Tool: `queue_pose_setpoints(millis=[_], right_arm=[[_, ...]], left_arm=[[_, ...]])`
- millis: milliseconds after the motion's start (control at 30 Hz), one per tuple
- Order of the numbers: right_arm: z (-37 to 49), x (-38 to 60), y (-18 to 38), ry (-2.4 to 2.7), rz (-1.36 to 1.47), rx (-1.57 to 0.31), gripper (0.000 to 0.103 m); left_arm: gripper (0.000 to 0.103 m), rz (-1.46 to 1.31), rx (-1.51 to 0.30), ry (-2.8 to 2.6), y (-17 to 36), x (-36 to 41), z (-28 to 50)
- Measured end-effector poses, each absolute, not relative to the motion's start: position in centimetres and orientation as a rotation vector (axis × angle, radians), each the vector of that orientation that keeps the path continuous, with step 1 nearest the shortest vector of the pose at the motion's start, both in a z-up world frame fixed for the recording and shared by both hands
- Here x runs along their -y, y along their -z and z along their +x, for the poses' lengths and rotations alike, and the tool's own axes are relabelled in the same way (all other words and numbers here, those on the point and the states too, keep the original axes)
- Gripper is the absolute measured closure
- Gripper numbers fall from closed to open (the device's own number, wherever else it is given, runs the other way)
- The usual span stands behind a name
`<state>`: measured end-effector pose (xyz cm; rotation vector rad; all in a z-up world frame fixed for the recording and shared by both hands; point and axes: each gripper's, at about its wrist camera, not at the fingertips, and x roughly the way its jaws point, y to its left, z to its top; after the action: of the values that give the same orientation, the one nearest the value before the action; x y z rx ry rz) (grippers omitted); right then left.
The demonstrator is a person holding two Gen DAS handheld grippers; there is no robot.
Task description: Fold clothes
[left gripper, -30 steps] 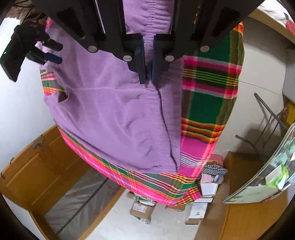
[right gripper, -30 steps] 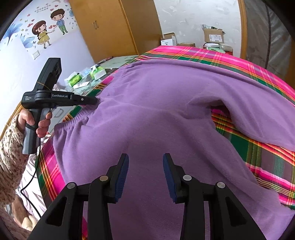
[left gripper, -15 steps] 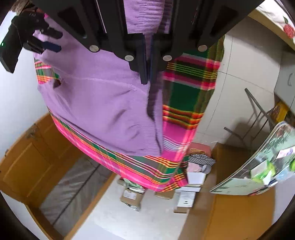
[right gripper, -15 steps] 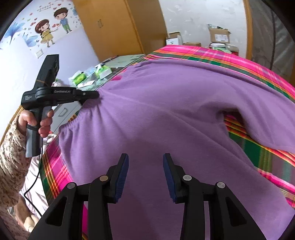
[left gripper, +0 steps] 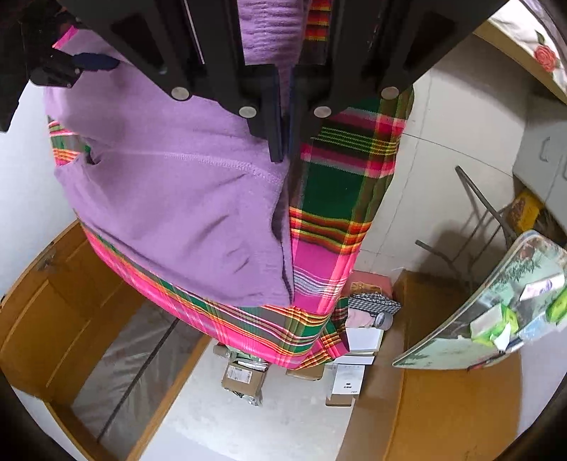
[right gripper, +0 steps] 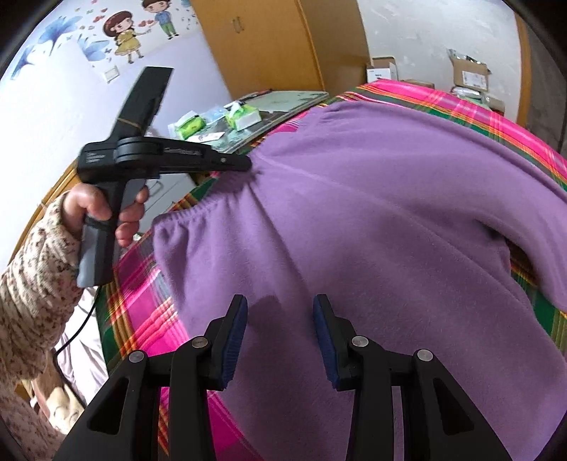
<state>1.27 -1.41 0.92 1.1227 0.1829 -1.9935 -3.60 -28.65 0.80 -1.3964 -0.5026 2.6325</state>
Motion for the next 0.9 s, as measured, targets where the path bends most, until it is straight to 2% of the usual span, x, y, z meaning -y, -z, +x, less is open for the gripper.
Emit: queue_pose_setpoints(millis=[267,367,667,800,833,867,900], right_arm=[[5.0,1.6,-1.4,1.907,1.013,-0.321,0.061],[6.0,2.4,-1.1,1.914,0.977,-0.406,0.052],[8.7,6.4,0.6,1.969,0.854,-0.715,0.052],[8.5,6.9,0.5,1.995,0.860,-0.718,0.053],[8.5,7.1,0.5,1.997,0.862,-0.720,0.054],[8.5,7.3,0.5,1.997,0.858,-0.730,0.063],[8.6,7.5,0.6,1.992,0.854,-0.740,0.081]], left_arm=[[0.095,-1.428,0.444,-2.646,-0.6,28.2,-3.6],[0.095,-1.445,0.421,-2.645,-0.8,28.0,-3.7],[0.095,-1.478,0.376,-2.627,-1.0,27.7,-4.2],[0.095,-1.480,0.379,-2.617,-1.0,27.7,-4.1],[0.095,-1.479,0.375,-2.616,-1.0,27.7,-4.1],[0.095,-1.478,0.370,-2.614,-1.0,27.8,-4.2],[0.095,-1.477,0.367,-2.611,-1.1,27.8,-4.2]])
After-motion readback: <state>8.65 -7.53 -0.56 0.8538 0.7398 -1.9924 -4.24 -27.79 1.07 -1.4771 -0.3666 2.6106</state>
